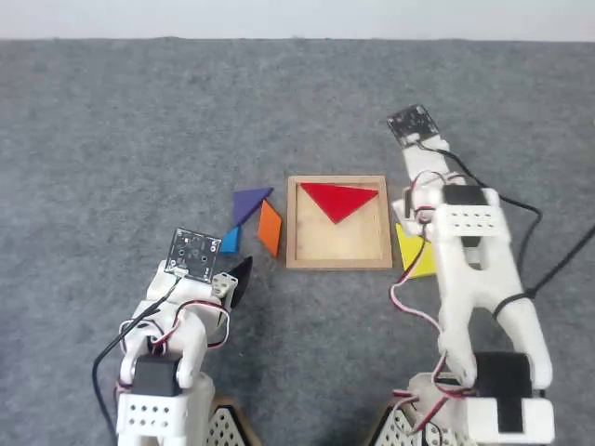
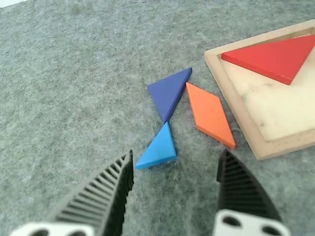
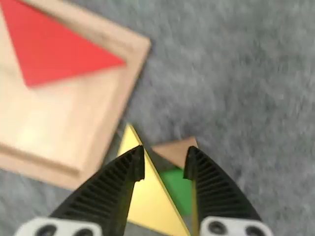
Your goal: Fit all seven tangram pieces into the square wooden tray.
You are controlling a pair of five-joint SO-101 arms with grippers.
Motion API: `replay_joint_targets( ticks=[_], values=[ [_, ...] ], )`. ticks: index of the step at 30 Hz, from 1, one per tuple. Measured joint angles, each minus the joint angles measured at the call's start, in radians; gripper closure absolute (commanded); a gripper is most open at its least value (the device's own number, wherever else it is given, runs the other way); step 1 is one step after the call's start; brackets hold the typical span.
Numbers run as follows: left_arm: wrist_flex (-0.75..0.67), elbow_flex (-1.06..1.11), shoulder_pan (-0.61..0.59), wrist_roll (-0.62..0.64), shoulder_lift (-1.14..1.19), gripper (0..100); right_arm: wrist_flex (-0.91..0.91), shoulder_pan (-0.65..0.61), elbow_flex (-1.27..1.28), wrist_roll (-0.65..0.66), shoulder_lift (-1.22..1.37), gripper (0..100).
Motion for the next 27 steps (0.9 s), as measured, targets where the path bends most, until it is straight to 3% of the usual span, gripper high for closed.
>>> replay_joint_targets(
  ticks=[4,9,27],
  values=[
    [0.000,0.000,0.000,0.000,0.000,73,0.098,0.003,0.000,0.153,0.044,69.2],
    [0.000,0.000,0.000,0.000,0.000,73,0.230,0.006,0.000,0.313,0.044,68.2],
    [0.000,0.000,0.000,0.000,0.000,73,0.256,-0.092,0.092,0.388,0.044,68.1]
  ],
)
